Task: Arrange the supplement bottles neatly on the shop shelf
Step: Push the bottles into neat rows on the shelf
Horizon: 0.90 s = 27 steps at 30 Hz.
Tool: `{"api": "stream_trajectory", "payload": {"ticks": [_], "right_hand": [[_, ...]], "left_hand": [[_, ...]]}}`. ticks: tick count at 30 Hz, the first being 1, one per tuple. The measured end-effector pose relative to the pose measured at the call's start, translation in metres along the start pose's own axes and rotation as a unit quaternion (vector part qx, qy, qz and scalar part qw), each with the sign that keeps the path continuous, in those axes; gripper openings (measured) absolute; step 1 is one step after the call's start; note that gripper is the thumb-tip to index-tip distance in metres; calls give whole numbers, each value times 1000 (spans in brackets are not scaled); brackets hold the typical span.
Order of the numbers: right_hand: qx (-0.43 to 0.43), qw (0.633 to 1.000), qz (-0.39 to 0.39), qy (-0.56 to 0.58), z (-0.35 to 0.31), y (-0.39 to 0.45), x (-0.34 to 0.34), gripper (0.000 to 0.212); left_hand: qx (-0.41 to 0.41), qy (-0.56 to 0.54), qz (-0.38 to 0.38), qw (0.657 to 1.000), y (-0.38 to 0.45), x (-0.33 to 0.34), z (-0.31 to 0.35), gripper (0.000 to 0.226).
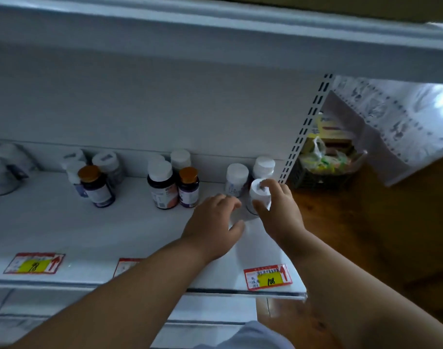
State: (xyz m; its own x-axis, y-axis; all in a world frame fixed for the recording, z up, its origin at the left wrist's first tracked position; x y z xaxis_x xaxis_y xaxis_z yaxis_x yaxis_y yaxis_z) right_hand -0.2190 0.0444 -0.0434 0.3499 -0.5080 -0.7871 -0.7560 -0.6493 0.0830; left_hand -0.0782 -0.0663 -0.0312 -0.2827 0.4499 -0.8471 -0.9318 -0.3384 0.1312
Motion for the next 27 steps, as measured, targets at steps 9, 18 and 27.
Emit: {"api": "stream_trajectory", "payload": {"ticks": [9,18,27], "right_hand": [[-9,929,-179,325,-19,-14,-28,13],[15,951,-160,263,-56,-53,-15,18],[2,987,-99,123,-53,-91,-7,40]], "left_hand": [[-113,-208,-87,968,-7,10,5,64],[-122,-202,-115,965,-40,6,-17,61],[1,35,-111,993,-48,33,-21,91]]}}
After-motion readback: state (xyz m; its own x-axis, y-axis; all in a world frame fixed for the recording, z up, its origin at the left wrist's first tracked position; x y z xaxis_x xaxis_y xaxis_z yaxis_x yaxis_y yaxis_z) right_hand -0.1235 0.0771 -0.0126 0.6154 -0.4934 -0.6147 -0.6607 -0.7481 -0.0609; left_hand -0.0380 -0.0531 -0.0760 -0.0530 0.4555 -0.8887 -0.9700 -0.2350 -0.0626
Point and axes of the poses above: each hand's wrist, its own y-axis towards the middle knuckle, its own x-axis out of the palm, z = x × y, the point moved 2 cm from there along y, towards the middle knuckle, and after that the axes turned 8 degrees about -z, right-handed, at the moved point
